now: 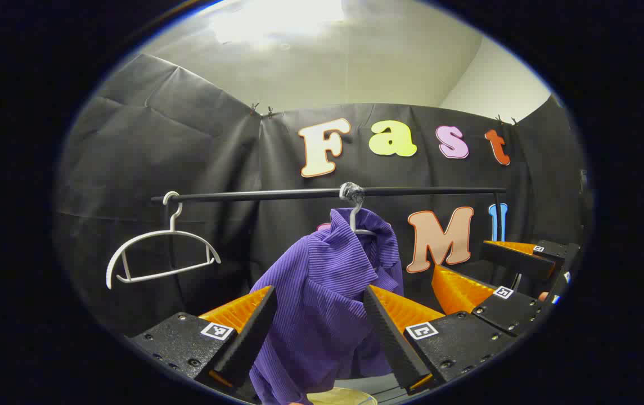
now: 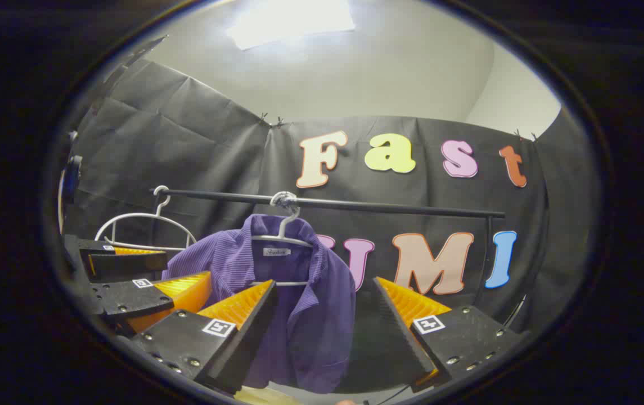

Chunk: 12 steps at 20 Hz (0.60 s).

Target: Grasp the clothes on the hanger with both hands and then place them into the laundry hamper below.

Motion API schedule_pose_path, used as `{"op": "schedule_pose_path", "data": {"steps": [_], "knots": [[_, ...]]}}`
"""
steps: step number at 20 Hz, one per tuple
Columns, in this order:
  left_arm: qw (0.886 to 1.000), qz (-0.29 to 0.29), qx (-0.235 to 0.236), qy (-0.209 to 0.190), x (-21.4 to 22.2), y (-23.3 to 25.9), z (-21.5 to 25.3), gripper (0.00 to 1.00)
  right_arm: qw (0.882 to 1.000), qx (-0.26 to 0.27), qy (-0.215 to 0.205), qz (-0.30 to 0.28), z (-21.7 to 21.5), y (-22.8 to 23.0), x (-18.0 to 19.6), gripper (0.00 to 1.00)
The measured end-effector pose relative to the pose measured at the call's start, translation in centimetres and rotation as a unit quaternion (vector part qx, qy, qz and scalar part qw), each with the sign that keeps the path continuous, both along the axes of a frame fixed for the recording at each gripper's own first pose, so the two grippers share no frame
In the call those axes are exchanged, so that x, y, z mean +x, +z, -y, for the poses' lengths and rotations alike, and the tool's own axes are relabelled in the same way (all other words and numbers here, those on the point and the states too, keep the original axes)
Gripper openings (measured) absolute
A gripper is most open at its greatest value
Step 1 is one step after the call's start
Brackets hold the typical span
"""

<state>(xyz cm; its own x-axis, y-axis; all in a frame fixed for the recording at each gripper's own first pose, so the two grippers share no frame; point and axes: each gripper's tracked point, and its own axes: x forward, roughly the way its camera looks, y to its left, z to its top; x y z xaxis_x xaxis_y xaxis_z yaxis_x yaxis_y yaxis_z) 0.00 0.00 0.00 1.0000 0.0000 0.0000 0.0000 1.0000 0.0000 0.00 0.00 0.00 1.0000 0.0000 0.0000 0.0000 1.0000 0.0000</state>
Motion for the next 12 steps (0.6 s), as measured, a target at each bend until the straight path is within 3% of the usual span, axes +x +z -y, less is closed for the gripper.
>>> {"op": "schedule_pose_path", "data": {"steps": [12], "knots": [[1.000, -0.025, 0.005, 0.000, 1.2, -0.3, 0.0, 0.95, 1.000, -0.010, 0.005, 0.002, 1.2, -0.1, 0.1, 0.96]]}}
